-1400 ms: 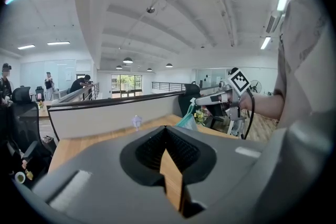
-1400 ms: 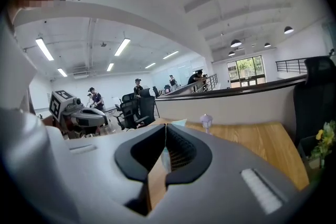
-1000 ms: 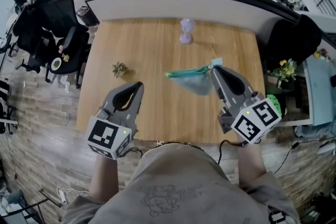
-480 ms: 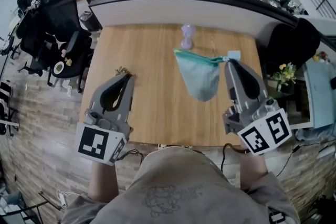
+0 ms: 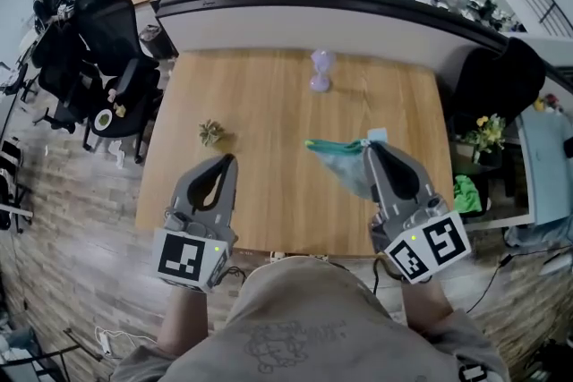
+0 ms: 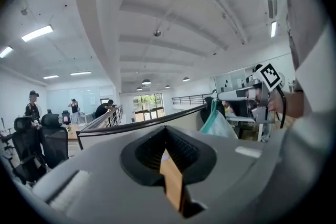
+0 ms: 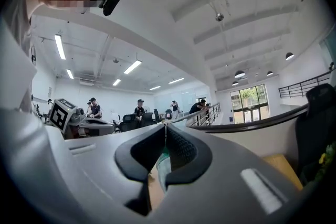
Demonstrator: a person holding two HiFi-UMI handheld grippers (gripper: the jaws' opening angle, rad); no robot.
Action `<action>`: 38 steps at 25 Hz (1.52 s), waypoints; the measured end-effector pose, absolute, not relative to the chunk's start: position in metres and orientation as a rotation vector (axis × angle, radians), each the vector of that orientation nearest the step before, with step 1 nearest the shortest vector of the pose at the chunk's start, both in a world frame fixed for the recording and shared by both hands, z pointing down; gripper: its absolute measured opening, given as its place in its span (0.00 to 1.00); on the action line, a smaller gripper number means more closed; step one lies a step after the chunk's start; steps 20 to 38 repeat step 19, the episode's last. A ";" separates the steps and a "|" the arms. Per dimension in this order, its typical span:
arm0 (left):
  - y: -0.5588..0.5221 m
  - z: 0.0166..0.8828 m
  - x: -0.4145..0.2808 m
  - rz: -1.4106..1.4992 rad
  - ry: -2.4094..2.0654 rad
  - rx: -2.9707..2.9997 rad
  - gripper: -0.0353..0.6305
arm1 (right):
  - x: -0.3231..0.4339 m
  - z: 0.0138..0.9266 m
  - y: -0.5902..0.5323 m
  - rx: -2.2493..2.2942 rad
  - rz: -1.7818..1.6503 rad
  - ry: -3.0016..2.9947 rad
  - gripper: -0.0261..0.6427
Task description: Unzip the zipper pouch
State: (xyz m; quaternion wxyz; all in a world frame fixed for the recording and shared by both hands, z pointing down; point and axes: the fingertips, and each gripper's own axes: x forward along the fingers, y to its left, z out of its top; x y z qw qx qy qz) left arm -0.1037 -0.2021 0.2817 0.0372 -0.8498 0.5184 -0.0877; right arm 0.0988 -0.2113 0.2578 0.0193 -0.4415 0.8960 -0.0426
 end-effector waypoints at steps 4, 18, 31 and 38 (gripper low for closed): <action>-0.198 0.303 -0.104 -0.316 1.615 -2.639 0.05 | 0.100 0.278 -0.209 -1.383 -0.208 2.807 0.06; -0.199 0.310 -0.113 -0.336 1.635 -2.636 0.06 | 0.083 0.285 -0.206 -1.348 -0.196 2.850 0.06; -0.199 0.310 -0.113 -0.336 1.635 -2.638 0.06 | 0.083 0.285 -0.206 -1.355 -0.183 2.855 0.06; -0.199 0.310 -0.113 -0.336 1.635 -2.638 0.06 | 0.083 0.285 -0.206 -1.355 -0.183 2.855 0.06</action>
